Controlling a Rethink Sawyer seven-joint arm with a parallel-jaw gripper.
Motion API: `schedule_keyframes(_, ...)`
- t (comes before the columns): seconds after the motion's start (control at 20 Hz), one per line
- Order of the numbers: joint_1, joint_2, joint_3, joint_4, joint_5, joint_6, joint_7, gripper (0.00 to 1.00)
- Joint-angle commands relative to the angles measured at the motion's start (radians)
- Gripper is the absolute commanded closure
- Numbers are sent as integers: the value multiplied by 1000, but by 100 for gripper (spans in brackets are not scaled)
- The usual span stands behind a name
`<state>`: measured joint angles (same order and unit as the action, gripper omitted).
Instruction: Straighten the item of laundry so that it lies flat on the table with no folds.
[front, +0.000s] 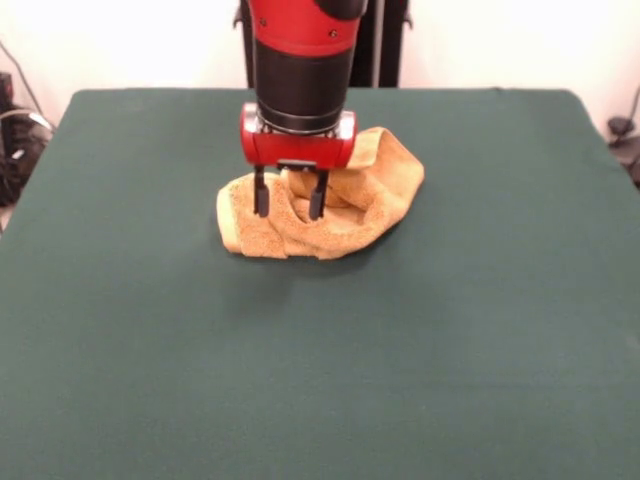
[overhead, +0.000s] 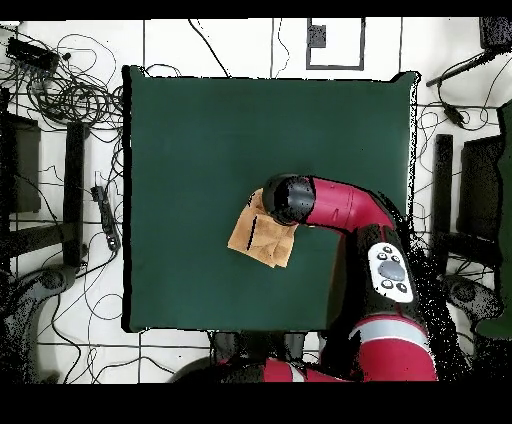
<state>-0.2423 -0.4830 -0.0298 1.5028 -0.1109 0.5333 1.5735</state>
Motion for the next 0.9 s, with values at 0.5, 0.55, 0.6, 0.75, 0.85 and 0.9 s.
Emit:
schedule_keyframes(0.5,42,68,111,63,-1,-42,109,0)
schedule_keyframes(0.55,42,73,112,63,-2,-45,109,0)
schedule_keyframes(0.6,42,76,112,63,-3,-48,109,0)
schedule_keyframes(0.75,37,84,117,63,-3,-47,102,0)
schedule_keyframes(0.85,32,95,121,66,-1,-54,103,0)
schedule_keyframes(0.9,30,99,122,65,3,-54,106,0)
